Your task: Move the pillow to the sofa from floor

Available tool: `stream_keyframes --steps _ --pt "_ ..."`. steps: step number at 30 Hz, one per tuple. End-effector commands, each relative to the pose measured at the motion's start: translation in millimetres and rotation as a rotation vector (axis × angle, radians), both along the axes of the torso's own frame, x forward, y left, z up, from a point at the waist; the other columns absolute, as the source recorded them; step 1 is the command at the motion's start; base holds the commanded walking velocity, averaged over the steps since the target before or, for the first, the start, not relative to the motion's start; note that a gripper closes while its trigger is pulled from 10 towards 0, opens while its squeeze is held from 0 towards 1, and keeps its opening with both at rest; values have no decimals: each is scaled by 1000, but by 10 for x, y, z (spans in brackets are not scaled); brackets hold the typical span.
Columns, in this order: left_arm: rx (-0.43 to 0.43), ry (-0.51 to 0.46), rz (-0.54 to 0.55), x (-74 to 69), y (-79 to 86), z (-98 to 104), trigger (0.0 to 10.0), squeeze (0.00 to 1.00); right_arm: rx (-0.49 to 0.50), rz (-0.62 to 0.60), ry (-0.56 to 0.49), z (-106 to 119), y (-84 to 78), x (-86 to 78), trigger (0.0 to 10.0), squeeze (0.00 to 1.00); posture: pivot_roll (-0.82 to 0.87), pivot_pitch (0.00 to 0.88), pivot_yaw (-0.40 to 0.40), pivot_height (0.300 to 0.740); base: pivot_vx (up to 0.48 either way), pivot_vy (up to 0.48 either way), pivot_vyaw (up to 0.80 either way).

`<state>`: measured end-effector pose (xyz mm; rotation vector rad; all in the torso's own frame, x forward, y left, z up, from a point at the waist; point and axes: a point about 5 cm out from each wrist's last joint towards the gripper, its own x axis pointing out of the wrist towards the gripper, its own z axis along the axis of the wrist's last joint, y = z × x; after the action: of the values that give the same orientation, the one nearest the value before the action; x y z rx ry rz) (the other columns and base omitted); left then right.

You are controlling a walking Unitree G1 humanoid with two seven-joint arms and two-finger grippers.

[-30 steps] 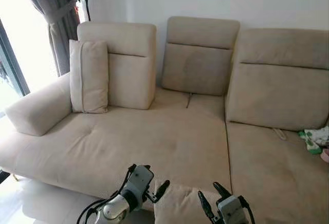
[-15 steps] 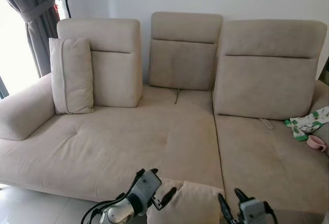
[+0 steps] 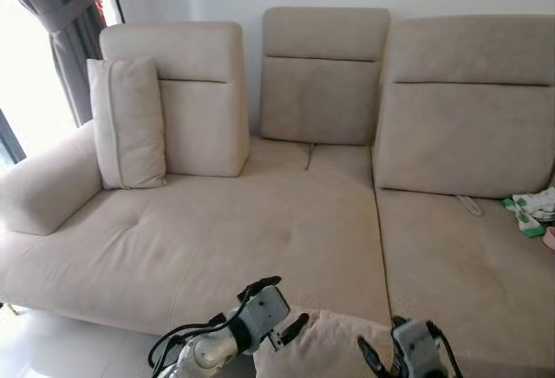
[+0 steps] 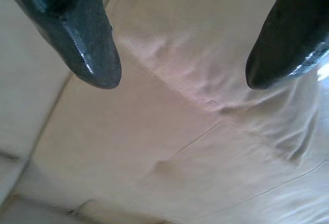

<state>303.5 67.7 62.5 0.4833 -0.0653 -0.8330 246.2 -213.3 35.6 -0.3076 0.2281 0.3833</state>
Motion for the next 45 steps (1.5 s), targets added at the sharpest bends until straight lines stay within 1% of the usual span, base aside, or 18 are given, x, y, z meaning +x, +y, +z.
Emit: stream_keyframes --steps 1,3,4,5,8,9,10,15,17,19,20,23,26,32,36,38,40,45 --pt "48 -23 -14 15 24 24 10000 0 -6 31 84 -89 -3 -47 10000 1000 -102 0 79 607 0 0 0" --pt "63 -25 -21 18 33 25 10000 0 -12 35 103 -102 -29 -61 10000 1000 -99 0 78 607 0 0 0" --pt "95 -37 -37 20 54 32 10000 0 -49 19 112 -104 -127 -78 10000 969 -91 0 77 607 0 0 0" --pt "104 -38 -41 21 61 34 10000 0 -64 -2 114 -99 -199 -80 10000 576 -86 0 75 607 0 0 0" --pt "108 -39 -42 21 66 34 10000 0 -73 -16 116 -96 -245 -80 10000 576 -85 0 75 607 0 0 0" --pt "107 -40 -45 20 65 43 10000 0 -84 -44 113 -78 -323 -65 10000 176 -81 0 77 607 0 0 0" --pt "105 -44 -51 14 54 60 10000 0 -109 -75 105 -39 -423 -24 10000 196 -79 0 80 607 0 0 0" --pt "99 -49 -63 -3 31 84 10000 0 -152 -68 95 26 -460 78 10000 196 -74 0 85 607 0 0 0" --pt "105 -55 -77 -25 17 99 10000 0 -194 -66 93 73 -479 189 10000 184 -66 0 91 607 0 0 0" --pt "107 -57 -79 -29 16 103 10000 0 -203 -66 95 79 -483 208 10000 184 -66 0 91 607 0 0 0" --pt "110 -59 -78 -40 32 108 10000 0 -211 -59 95 83 -471 246 10000 157 -52 0 102 607 0 0 0" --pt "112 -58 -78 -55 46 110 10000 0 -220 -42 92 88 -446 293 10000 153 -49 0 104 607 0 0 0" --pt "133 -55 -99 -148 110 116 10000 0 -209 56 53 153 -284 440 10000 165 -8 0 121 607 0 0 0" --pt "156 -55 -99 -213 198 144 10000 0 -195 89 49 198 -211 557 10000 173 39 0 130 607 0 0 0" --pt "167 -61 -91 -232 254 177 10000 0 -162 58 61 205 -236 593 10000 176 69 0 133 607 0 0 0" --pt "178 -63 -87 -252 283 200 10000 0 -114 33 73 194 -244 606 10000 180 90 0 136 607 0 0 0" --pt "197 -65 -81 -274 323 226 10000 0 4 -11 126 131 -238 598 10000 180 101 0 138 607 0 0 0" --pt "210 -61 -76 -291 343 255 10000 0 65 -32 177 54 -204 579 10000 176 104 0 140 607 0 0 0"
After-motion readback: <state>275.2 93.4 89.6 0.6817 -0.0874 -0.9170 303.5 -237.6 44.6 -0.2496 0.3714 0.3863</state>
